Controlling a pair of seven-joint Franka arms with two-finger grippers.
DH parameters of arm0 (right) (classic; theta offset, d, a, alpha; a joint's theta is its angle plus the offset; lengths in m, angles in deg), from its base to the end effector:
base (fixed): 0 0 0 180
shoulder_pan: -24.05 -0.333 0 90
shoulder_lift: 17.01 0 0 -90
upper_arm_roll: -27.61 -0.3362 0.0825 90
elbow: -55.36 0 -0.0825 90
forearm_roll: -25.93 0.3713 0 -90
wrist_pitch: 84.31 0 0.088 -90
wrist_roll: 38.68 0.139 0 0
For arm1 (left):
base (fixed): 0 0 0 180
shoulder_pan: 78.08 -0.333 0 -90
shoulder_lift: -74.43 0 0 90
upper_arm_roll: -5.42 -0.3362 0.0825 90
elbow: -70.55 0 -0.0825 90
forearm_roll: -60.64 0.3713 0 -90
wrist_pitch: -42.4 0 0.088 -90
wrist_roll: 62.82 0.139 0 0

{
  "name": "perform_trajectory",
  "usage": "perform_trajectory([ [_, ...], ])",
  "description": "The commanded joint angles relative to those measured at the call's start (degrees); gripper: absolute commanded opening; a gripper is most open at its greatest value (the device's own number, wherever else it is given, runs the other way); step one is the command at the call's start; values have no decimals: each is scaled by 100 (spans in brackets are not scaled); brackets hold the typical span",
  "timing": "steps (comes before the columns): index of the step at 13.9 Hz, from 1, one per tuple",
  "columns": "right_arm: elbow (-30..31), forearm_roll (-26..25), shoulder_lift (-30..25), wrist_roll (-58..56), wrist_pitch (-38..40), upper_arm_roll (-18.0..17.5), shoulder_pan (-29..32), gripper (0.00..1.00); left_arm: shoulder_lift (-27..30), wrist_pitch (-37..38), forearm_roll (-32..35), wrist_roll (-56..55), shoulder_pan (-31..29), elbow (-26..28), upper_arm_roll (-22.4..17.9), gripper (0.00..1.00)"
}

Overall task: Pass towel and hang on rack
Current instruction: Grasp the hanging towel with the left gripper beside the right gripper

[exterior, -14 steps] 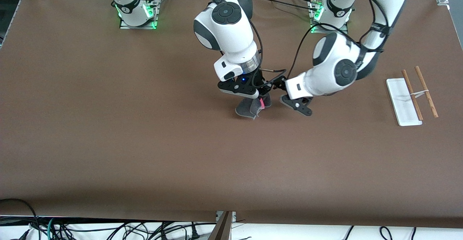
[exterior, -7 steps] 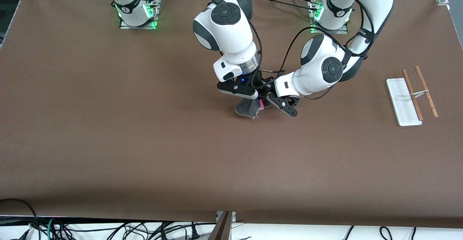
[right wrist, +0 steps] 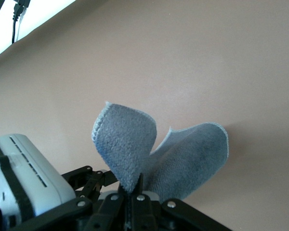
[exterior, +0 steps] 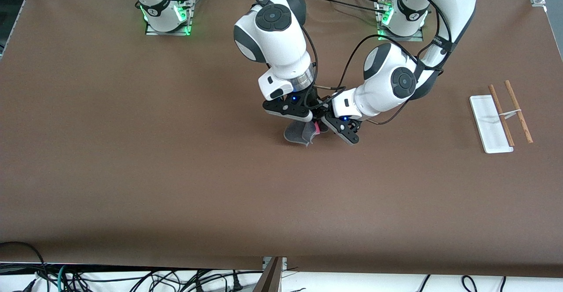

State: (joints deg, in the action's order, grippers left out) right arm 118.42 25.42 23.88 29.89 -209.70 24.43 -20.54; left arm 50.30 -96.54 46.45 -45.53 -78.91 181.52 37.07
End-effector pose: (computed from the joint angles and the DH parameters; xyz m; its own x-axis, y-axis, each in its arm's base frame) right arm 0.5454 0.5789 0.4270 0.9159 -0.3866 0.1080 -0.3287 -0.8768 -0.3510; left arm 0.5509 -0.3131 0.3070 0.8262 -0.5352 0.1762 -0.5608 -0.7505 0.3498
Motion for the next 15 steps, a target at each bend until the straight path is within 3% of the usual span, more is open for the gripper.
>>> perform_trajectory([
  [1, -145, 43, 60, -10, 6, -7, 12, 0, -74, -81, -110, 398, -22, -92, 35, 96],
  [4, -145, 43, 60, -19, 14, 2, 12, 0, -74, -255, -102, 486, -22, -93, 34, 95],
  [9, -145, 43, 60, -28, 14, 2, 21, 0, -109, -406, -102, 794, -22, -110, 35, 74],
  [15, -145, 43, 51, -37, 32, 2, 29, 0, -118, -406, -110, 820, -40, -110, 26, 4],
])
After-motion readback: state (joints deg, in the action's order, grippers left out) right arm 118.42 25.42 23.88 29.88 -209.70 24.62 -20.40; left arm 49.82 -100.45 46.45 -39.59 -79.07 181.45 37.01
